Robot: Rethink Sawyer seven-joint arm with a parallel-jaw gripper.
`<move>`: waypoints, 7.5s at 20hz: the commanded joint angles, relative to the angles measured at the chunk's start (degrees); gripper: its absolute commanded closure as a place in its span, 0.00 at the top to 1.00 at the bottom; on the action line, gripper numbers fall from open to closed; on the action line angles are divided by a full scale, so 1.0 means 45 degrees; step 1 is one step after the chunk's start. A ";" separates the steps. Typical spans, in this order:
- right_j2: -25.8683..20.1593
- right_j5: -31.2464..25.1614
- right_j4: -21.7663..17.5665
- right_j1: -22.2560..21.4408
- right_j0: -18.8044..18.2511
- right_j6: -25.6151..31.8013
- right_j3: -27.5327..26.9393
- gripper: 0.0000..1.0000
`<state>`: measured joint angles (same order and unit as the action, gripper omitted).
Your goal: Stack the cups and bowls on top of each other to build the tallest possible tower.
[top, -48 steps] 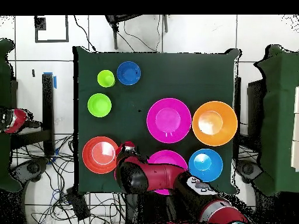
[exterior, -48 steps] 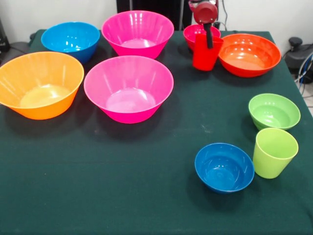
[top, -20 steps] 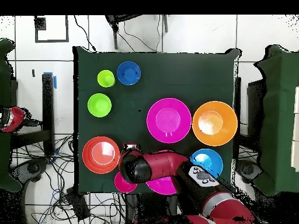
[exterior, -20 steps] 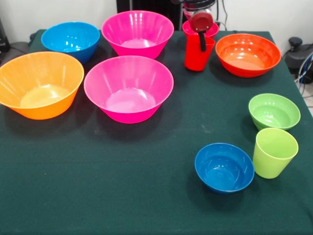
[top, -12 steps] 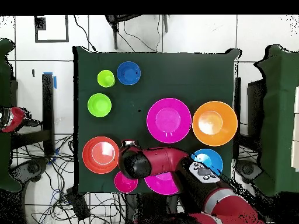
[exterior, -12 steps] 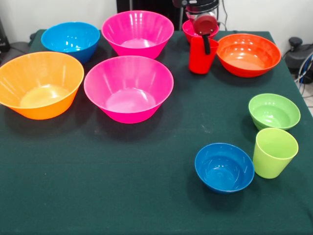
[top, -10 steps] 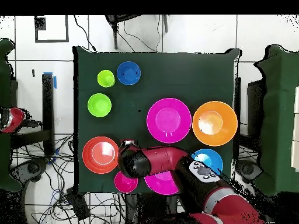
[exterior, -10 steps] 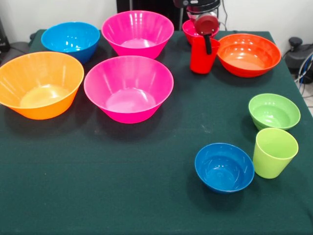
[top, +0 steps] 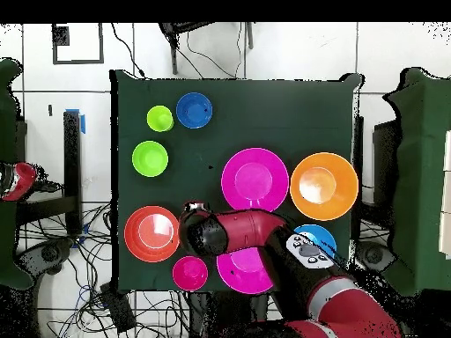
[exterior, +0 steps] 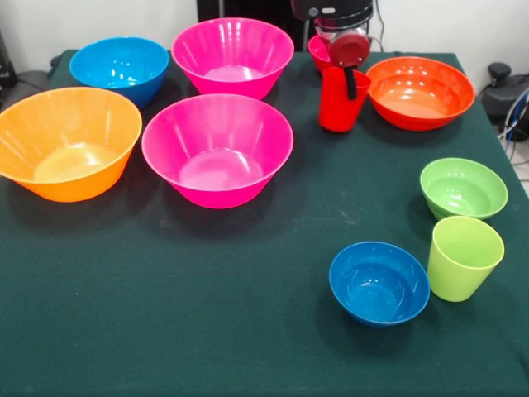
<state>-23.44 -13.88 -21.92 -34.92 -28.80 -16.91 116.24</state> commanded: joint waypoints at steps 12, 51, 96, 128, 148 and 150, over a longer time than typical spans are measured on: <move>-0.1155 -0.1771 -0.0409 0.1474 0.0315 -0.1100 -0.3059 0.00; 0.1004 -0.3598 -0.1549 0.1451 0.1084 -0.1243 -0.4416 0.00; 0.2647 -0.3950 0.0628 -0.1370 0.3792 -0.3601 -0.2601 1.00; 0.3077 -0.2673 0.0290 -0.3798 0.3002 -0.3430 0.0554 1.00; 0.3156 -0.0396 -0.0061 -0.1271 0.2426 -0.3144 0.0143 1.00; 0.3305 -0.0281 -0.0091 -0.1163 0.2559 -0.3192 0.0053 1.00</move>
<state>-7.15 -18.95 -19.97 -45.31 -17.70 -17.88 116.11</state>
